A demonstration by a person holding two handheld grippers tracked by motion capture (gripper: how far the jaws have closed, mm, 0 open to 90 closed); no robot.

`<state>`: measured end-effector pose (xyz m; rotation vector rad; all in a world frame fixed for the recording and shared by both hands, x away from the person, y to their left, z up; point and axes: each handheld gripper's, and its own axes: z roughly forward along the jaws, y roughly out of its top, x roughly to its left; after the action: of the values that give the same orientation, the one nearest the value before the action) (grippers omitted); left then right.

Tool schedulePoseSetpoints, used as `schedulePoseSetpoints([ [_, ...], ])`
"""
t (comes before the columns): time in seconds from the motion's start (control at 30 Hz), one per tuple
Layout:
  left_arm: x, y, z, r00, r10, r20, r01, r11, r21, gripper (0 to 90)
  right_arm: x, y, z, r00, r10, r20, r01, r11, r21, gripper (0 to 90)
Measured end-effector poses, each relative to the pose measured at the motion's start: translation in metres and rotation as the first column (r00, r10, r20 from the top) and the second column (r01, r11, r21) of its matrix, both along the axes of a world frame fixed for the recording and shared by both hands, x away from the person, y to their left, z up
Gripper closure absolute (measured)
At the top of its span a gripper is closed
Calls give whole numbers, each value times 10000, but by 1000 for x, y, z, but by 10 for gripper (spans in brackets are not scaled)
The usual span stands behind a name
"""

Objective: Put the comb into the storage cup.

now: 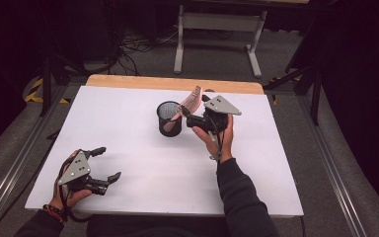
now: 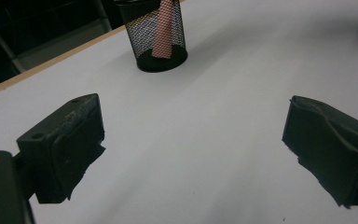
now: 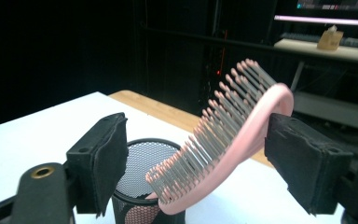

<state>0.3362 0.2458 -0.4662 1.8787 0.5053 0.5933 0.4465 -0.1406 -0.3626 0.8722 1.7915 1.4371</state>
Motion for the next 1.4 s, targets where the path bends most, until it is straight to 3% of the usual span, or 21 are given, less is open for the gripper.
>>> schedulePoseSetpoints([
  [0.63,1,1,-1,10000,-21,-77,21,10000,-44,58,-14,-7,9,9974,361,621,-346,9991,-260,194],
  [1.4,1,0,-1,9999,-43,-111,43,10000,34,58,-28,-9,10,9947,532,875,-472,9965,-683,184],
])
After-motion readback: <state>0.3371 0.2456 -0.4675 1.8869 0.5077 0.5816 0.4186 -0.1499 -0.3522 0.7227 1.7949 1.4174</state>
